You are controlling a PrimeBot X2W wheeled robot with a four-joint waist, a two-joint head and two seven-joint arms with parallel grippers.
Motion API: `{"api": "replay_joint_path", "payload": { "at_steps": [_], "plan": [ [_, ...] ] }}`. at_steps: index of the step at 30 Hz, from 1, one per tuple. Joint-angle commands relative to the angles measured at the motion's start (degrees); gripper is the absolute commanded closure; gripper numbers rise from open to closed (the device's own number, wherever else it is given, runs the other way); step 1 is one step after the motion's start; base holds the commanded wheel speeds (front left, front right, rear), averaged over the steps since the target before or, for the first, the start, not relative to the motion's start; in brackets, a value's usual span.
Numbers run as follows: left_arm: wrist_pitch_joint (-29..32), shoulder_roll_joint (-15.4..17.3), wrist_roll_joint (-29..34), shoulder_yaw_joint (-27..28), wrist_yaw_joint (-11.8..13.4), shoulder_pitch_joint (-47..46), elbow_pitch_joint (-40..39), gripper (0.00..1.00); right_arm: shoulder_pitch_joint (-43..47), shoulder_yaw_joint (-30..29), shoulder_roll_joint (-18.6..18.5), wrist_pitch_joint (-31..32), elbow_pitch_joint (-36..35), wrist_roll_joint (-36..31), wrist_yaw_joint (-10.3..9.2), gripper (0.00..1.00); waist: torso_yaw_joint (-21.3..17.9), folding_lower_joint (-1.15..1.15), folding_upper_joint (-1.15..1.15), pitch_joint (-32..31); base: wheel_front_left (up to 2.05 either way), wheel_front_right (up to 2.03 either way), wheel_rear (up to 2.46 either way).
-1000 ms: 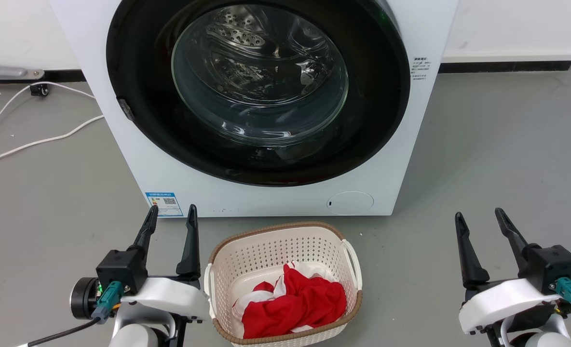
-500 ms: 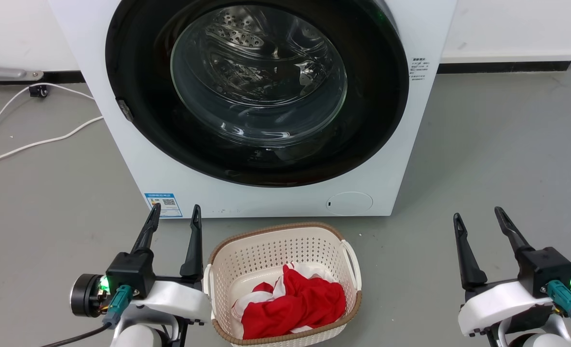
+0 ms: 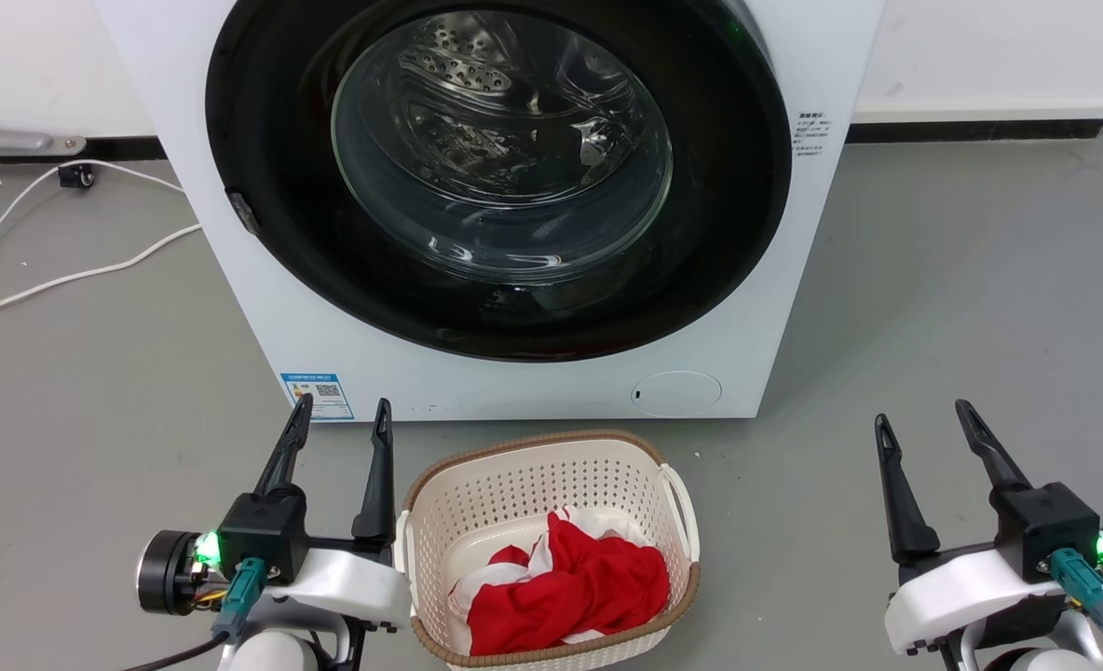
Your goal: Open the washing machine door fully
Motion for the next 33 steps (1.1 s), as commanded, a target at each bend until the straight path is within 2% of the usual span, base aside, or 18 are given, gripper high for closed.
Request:
{"api": "replay_joint_path", "payload": {
  "at_steps": [1,12,13,14,15,20,23,27,30,33],
  "plan": [
    [-0.16,-0.12,0.09,0.25,-0.15,0.61,-0.02,0.0,0.42,0.01,0.17,-0.42,-0.3,0.61,-0.04,0.0,0.02,0.0,0.0,0.06,0.0,0.0,0.0],
    [-0.16,-0.49,0.34,0.74,-0.56,0.68,-0.13,0.0,0.23,-0.41,0.17,-0.33,0.12,1.58,-0.04,0.0,0.03,0.0,0.0,0.26,0.0,0.0,0.0],
    [-0.16,-0.52,0.38,0.76,-0.49,0.71,-0.18,0.0,0.21,-0.5,0.17,-0.23,0.17,1.72,-0.04,0.51,0.03,0.0,0.0,0.26,0.0,0.0,0.0],
    [-0.16,-0.55,0.38,0.77,-0.47,0.75,-0.21,0.0,0.2,-0.56,0.17,-0.14,0.23,1.77,-0.04,0.82,0.04,0.0,0.0,0.26,0.0,0.0,0.0],
    [-0.16,-0.58,0.38,0.78,-0.45,0.77,-0.25,0.0,0.21,-0.63,0.17,-0.13,0.25,2.05,-0.04,1.0,0.05,0.0,0.0,0.28,0.0,0.0,0.0],
    [-0.16,-0.64,0.55,0.81,-0.43,0.68,-0.29,0.0,-0.16,-1.12,0.17,-0.99,-0.05,4.74,-0.04,1.0,0.07,0.0,0.0,0.34,0.0,0.0,0.0],
    [-0.16,-0.71,0.51,0.88,-0.5,0.56,-0.22,0.0,-0.54,-1.5,0.17,-1.43,0.36,10.69,-0.03,1.0,0.11,0.0,0.0,0.39,0.0,0.0,0.0],
    [-0.16,-0.78,0.44,1.14,-0.48,0.54,-0.27,0.0,-1.37,-1.95,0.13,-0.35,0.1,14.72,-0.04,1.0,0.1,0.0,0.0,0.52,0.0,0.0,0.0],
    [-0.16,-0.83,0.03,1.45,-0.25,0.37,-0.47,0.0,-1.67,-2.28,0.13,0.4,0.17,23.42,-0.03,1.0,0.13,0.0,0.0,0.71,0.0,0.0,0.0],
    [-0.16,-0.89,-0.06,1.62,-0.17,0.08,-0.62,0.0,-2.85,-2.42,0.13,0.88,0.42,36.43,-0.03,1.0,0.18,0.0,0.0,0.93,0.0,0.0,0.0]
  ]
}}
